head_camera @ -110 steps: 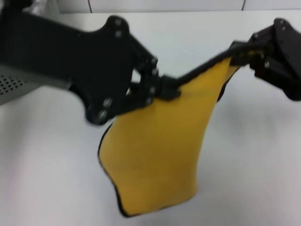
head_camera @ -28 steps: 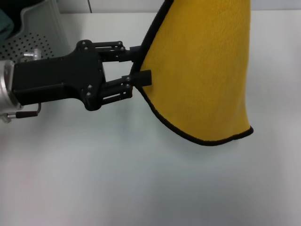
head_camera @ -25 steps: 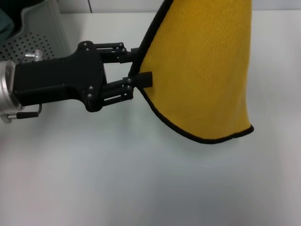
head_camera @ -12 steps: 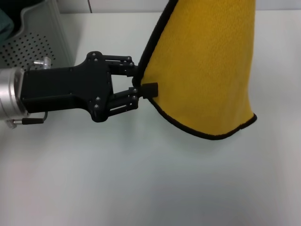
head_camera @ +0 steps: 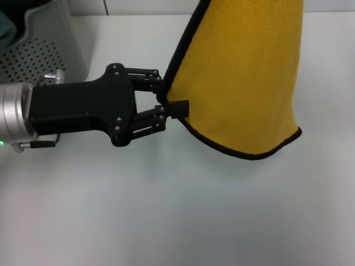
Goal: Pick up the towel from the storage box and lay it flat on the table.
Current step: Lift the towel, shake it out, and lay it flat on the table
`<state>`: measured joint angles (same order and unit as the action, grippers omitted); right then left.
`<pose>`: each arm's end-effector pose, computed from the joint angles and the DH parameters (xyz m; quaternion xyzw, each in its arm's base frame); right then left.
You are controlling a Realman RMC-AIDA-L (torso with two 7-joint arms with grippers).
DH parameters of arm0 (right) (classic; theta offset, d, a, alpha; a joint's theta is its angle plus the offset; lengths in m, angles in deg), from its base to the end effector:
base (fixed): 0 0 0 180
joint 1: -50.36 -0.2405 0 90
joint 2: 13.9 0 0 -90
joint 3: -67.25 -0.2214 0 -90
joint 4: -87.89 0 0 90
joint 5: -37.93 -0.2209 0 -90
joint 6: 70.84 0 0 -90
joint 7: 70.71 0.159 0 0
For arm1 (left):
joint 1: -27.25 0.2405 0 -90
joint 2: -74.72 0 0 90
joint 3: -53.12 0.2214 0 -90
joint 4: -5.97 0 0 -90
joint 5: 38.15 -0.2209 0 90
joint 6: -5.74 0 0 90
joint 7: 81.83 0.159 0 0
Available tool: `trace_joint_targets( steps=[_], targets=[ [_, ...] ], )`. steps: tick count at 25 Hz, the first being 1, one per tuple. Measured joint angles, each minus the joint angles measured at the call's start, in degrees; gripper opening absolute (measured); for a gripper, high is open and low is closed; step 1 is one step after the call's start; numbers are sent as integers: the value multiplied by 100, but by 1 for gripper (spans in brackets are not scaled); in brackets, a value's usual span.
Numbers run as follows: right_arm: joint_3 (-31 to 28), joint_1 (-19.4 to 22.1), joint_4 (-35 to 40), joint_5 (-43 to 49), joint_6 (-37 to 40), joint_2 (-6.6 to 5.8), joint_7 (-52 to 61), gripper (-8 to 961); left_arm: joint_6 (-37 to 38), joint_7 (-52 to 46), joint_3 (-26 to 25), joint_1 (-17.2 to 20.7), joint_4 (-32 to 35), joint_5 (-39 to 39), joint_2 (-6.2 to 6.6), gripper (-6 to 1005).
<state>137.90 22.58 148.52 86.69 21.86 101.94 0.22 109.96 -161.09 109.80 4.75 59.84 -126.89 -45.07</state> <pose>0.0510 0.3247 0.1075 -0.7962 -0.1133 0.5793 0.1328 -0.1597 0.2924 0.0378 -0.9236 -0.0495 -0.3775 0.0454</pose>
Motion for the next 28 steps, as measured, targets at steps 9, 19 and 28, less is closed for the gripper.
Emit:
trace_joint_targets(
  steps=[9,19,28],
  targets=[
    [22,-12,-50,0,15,0,0,4,11,138,76,0,0,-10,3,224],
    [64,-9,-382,136,-154,-21,89,4,8,315,-199,142,77,137,0,32],
    [20,-45,-1160,1079,-508,-107,1175,4,-3,-889,-747,395,1756,97,111,31]
  ],
)
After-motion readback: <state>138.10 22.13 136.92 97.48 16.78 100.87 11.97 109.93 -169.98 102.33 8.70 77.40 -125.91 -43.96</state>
